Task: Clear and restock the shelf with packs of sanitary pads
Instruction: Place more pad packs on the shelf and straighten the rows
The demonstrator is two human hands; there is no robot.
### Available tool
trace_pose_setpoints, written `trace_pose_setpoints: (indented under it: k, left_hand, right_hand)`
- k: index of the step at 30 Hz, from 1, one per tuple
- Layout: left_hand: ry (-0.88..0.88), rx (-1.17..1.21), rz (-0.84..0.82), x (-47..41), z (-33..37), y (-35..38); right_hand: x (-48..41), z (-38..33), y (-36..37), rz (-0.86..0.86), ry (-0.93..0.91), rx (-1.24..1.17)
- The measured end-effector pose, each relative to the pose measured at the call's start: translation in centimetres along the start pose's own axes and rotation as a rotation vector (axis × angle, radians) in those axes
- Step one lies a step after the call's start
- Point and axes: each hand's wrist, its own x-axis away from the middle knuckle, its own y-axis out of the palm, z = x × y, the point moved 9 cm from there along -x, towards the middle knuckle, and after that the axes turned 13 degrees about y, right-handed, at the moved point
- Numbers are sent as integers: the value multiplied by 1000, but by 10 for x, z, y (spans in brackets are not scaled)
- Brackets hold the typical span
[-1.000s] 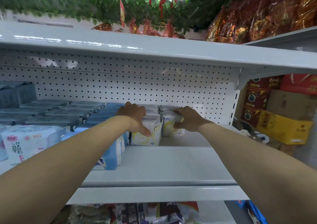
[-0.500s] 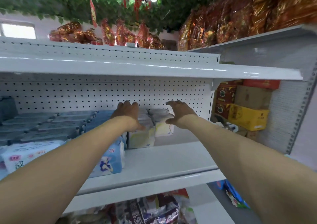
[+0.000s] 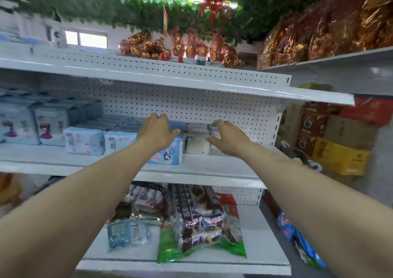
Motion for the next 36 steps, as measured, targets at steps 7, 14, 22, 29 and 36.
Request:
trace_pose_setpoints:
  k: [7, 14, 22, 29, 36]
  left_hand:
    - [-114, -83, -17, 107, -19, -43]
    - [-279, -134, -19, 210, -76, -85]
    - [-412, -161, 3, 286, -174, -132]
    - [-420, -93, -1, 308, -293, -147]
    - [-411, -26, -97, 321, -428, -151]
  right_hand:
    - [82, -58, -9, -50, -134, -53]
    - [144, -134, 15, -142, -277, -106]
    - [187, -245, 61, -225, -368, -120]
    - [189, -351, 137, -298, -316, -169]
    - [180, -457, 229, -385, -223, -154]
